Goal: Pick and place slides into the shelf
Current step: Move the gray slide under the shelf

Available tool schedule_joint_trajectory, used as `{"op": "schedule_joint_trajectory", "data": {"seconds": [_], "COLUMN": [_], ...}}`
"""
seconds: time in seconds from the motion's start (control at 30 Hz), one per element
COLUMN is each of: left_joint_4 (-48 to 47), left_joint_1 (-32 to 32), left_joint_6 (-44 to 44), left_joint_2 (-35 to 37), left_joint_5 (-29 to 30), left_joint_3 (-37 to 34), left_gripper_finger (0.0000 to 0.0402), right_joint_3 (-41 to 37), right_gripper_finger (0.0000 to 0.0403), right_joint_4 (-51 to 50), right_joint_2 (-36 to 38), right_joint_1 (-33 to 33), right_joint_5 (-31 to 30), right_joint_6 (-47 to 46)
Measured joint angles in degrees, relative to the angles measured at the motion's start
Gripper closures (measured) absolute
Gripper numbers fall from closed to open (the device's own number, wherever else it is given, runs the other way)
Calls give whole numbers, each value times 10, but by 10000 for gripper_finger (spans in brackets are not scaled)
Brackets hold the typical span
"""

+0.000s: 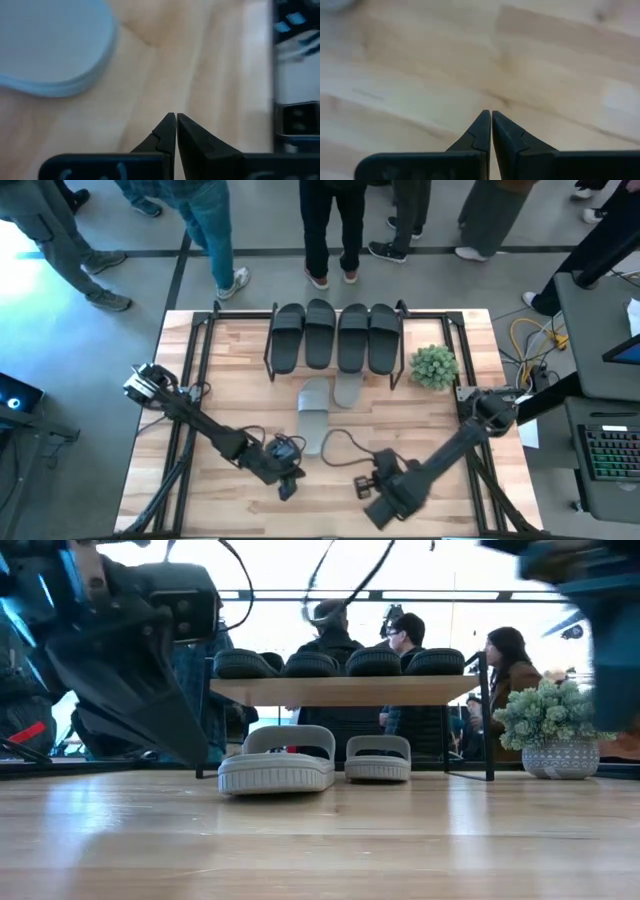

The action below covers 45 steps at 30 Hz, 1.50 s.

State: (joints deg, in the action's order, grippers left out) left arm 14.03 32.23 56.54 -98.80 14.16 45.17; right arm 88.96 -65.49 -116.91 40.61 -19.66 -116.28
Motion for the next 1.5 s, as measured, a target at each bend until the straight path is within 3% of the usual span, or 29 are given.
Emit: {"op": "schedule_joint_trajectory", "data": {"seconds": [0.17, 0.47, 0.67, 0.87, 1.03, 1.5], "left_joint_4": [-89, -90, -100, -152, -157, -186], "left_joint_1": [5, 19, 23, 9, -20, -119], "left_joint_6": [2, 16, 26, 29, 19, -132], "left_joint_2": [-12, -66, -114, -102, -100, -97], "left_joint_5": [14, 49, 91, 156, 153, 161], "left_joint_3": [53, 111, 139, 151, 134, 126], "left_gripper_finger": [401, 401, 402, 402, 401, 401], "right_joint_3": [-48, -121, -144, -144, -146, -148], "right_gripper_finger": [395, 394, 394, 394, 394, 394], "right_joint_4": [-1, -1, 0, 3, 2, 3], "right_joint_2": [35, 81, 89, 89, 89, 89], "right_joint_1": [58, 124, 130, 130, 130, 125], "right_joint_5": [1, 6, 6, 6, 6, 6], "right_joint_6": [-67, -128, -127, -123, -122, -121]}}
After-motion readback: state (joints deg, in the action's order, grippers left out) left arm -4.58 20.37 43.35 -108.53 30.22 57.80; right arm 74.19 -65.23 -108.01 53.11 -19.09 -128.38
